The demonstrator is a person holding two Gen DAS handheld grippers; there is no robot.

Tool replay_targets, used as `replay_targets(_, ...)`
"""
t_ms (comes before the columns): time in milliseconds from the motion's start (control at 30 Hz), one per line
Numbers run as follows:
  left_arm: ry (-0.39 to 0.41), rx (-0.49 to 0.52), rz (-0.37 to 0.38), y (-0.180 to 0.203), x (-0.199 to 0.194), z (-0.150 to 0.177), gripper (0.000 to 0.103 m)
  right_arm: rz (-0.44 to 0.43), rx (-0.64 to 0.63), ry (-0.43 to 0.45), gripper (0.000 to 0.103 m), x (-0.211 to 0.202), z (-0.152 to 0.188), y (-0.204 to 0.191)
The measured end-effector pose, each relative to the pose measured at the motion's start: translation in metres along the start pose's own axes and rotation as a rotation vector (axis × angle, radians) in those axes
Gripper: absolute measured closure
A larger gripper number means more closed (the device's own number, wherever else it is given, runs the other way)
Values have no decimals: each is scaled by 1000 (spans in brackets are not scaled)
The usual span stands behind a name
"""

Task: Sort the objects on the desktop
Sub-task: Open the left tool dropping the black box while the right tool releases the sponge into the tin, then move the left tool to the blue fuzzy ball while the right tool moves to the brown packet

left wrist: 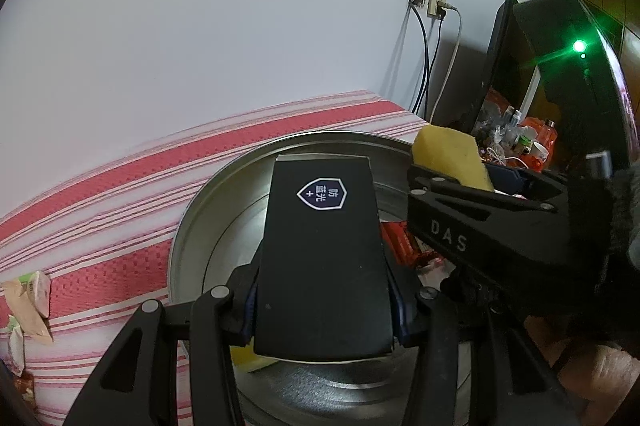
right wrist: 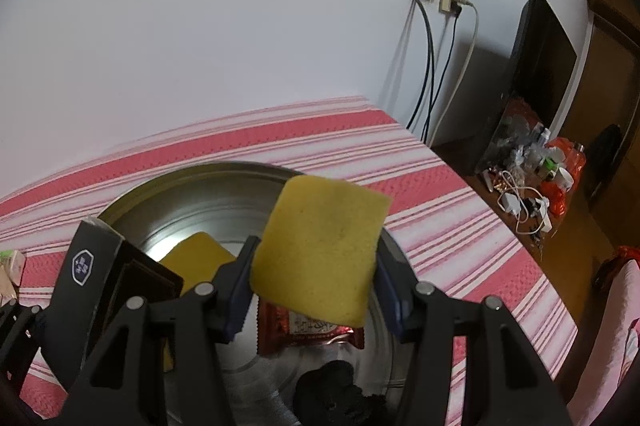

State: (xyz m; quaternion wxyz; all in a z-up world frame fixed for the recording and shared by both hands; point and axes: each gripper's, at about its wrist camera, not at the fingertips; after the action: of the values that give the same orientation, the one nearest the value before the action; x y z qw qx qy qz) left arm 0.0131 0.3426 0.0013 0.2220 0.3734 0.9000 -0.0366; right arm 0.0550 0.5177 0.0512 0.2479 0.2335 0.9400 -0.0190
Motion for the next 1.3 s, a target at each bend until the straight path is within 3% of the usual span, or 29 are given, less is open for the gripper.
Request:
replay_targets(167,-22,-5,3,1,6,5,48,-23,-6,-32,46,7,2,-3)
replay_targets(200,-33,-9,6,2,8,5,43,-38,-5,-36,42,7,2,-4)
replay_targets(267,-48,-21,16,2,8,6,19,-40,0,-25,29,4,4,-4)
replay_targets(333,-42,-12,11,4,5,6,19,-42,15,1,24,-2,4,-2)
replay_targets(667,43,92,-78,8,-20,-1,15,-28,136,65,22,-27,10,7)
replay_targets(767,61,106,-115,6,-27,-3,15,-30,152,102,13,-38,9,6)
replay_targets(1067,80,115,-158,-6,-49,2,15,-26,147,190,6,-75,8,-4)
replay_targets(1300,74,101,-216,-25,-65,12,15,-59,138,198,5,-88,14,-24)
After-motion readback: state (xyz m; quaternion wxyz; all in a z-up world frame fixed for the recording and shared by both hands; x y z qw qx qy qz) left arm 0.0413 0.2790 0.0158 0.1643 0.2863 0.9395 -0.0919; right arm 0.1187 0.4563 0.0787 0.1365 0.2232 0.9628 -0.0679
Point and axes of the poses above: each gripper's, at about its wrist camera, not at the fingertips, and x roughly the way its jaws point, y to its right, z to its underside, and after that the axes turned 15 degrees about y, right-handed
